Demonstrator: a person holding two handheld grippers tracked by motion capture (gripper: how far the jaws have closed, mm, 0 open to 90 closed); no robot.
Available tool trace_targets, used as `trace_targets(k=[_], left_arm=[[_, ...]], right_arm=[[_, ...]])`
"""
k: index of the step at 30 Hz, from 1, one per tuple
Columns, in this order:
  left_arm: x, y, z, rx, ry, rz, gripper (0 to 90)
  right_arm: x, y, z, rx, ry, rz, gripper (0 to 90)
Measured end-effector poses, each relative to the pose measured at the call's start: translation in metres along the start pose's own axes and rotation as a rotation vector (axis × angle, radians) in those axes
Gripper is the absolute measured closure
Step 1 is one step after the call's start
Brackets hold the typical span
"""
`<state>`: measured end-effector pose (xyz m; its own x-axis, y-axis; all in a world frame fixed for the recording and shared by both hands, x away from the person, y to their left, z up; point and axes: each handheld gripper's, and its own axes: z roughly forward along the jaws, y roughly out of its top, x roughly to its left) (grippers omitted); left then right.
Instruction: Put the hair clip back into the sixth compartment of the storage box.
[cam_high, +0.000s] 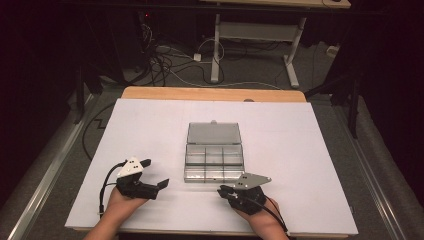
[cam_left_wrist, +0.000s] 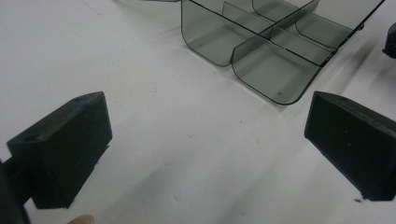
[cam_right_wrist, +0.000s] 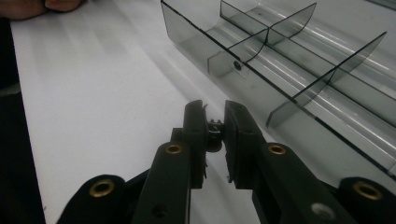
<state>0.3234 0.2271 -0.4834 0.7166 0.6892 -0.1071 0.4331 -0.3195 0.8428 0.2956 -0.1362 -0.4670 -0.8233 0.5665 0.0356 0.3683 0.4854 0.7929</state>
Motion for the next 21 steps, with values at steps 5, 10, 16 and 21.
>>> trace_targets(k=[5,10,16,21], left_arm=[[0.001,0.0,0.0,-0.003,-0.005,-0.009,0.2],[0.001,0.0,-0.001,-0.004,-0.009,-0.009,0.2],[0.001,0.0,-0.001,-0.005,-0.011,-0.013,0.2],[0.001,0.0,-0.001,-0.005,-0.012,-0.012,0.2]], right_arm=[[0.001,0.005,-0.005,-0.007,-0.004,-0.009,80.5],[0.003,0.007,-0.008,-0.014,-0.003,-0.005,80.5],[0.004,0.009,-0.008,-0.018,-0.002,-0.008,80.5],[0.003,0.011,-0.012,-0.029,-0.016,-0.003,80.5]])
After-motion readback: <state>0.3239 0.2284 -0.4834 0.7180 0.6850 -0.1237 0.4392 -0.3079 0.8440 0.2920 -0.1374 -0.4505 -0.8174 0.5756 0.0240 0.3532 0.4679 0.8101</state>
